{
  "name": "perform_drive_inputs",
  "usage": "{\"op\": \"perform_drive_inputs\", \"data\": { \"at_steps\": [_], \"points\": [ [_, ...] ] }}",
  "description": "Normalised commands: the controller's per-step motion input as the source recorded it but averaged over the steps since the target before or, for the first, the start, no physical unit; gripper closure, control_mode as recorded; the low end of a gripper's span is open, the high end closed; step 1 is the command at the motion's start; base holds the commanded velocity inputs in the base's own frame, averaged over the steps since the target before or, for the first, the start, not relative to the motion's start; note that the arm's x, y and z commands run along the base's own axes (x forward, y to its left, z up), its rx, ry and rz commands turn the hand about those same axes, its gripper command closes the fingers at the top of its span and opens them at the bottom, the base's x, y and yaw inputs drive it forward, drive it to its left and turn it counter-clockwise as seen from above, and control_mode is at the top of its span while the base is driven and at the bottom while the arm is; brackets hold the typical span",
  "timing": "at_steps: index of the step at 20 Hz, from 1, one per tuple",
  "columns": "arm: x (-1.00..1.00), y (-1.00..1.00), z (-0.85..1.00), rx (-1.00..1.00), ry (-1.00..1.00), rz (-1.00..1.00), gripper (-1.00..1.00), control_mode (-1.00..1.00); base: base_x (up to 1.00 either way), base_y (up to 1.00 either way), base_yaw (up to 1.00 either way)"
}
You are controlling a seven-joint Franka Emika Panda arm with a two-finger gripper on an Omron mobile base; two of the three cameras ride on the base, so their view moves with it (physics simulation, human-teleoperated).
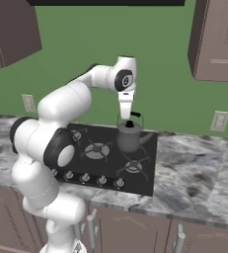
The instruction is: The kettle is done boiling. Turn off the stove, then wait for 300 timesteps before moving the kettle to the dining table.
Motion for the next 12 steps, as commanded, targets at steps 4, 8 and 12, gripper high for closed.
{"op": "perform_drive_inputs", "data": {
  "at_steps": [4, 8, 12],
  "points": [
    [0.0, 0.0, 0.0, 0.0, 0.0, 0.0, 1.0, 1.0, -0.46, -0.26, -0.08],
    [0.0, 0.0, 0.0, 0.0, 0.0, 0.0, 1.0, 1.0, -0.43, -0.29, -0.09],
    [0.0, 0.0, 0.0, 0.0, 0.0, 0.0, 1.0, 1.0, -0.43, -0.31, -0.12]
  ]
}}
